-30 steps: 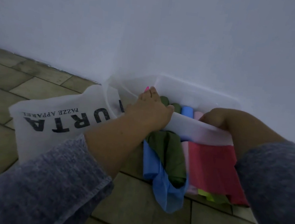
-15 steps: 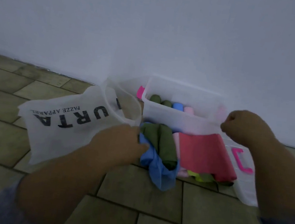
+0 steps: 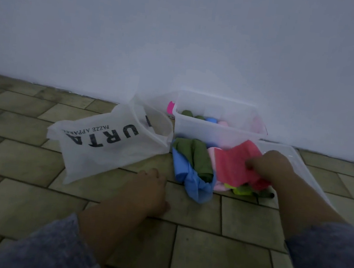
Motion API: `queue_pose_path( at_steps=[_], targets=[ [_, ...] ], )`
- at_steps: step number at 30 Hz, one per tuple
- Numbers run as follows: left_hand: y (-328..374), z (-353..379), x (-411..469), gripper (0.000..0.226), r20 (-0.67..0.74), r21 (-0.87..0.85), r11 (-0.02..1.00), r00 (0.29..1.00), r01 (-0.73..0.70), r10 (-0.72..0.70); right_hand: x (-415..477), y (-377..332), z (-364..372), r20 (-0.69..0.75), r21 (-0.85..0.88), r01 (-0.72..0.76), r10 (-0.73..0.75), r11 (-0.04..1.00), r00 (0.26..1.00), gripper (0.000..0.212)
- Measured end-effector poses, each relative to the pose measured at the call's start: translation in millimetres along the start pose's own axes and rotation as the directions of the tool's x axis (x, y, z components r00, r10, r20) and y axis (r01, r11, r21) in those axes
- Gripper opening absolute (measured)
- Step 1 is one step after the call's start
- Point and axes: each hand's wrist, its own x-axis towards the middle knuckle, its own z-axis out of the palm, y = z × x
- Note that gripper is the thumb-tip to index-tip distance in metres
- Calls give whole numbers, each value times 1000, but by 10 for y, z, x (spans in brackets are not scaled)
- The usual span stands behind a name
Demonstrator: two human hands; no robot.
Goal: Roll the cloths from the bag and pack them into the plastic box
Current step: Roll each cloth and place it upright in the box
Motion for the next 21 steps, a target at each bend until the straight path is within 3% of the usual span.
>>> queue_pose_path(
  at_steps=[2,4,6,7,9,10,12,14,16,18,20,21],
  targets=[
    [-34,56,5,64,-51,-23,1000,999,-12,11,-130,-99,-52,-51,119,64,-58,991,997,26],
    [-62,97,4,66,-74,-53,998,997,-16,12,-291,-211,-43,-282,161,296,-243,942,928,23],
    [-83,136,10,68,-86,-64,998,996,-15,9,-512,-319,8,-566,33,545,-433,838,702,28],
    [-97,148,24,67,-91,-64,998,996,-17,12,-625,-361,50,-625,-71,628,-525,775,578,32],
    [-155,126,59,62,-59,-112,994,998,-15,8,-832,-395,197,-584,-250,732,-702,633,408,38],
    [-205,74,68,57,-41,-233,972,999,16,-27,-922,-379,306,-524,-324,761,-776,562,350,36],
    [-347,-93,60,47,-59,-605,788,980,117,-190,-1058,-268,557,-379,-432,797,-887,421,262,32],
    [-493,-311,-10,41,-198,-815,574,894,77,-401,-1157,-107,826,-207,-505,808,-952,303,227,31],
    [-506,-496,-96,33,-330,-865,499,812,-56,-481,-1233,13,1034,-51,-520,827,-974,215,221,29],
    [-398,-610,-156,22,-343,-883,425,892,-199,-295,-1282,56,1152,35,-485,854,-972,186,231,25],
    [-221,-592,-217,24,-139,-929,344,990,-137,18,-1321,45,1183,69,-446,866,-956,225,284,28],
    [-142,-525,-225,31,-7,-919,390,990,-62,141,-1330,34,1186,97,-413,869,-935,273,340,33]
  ],
)
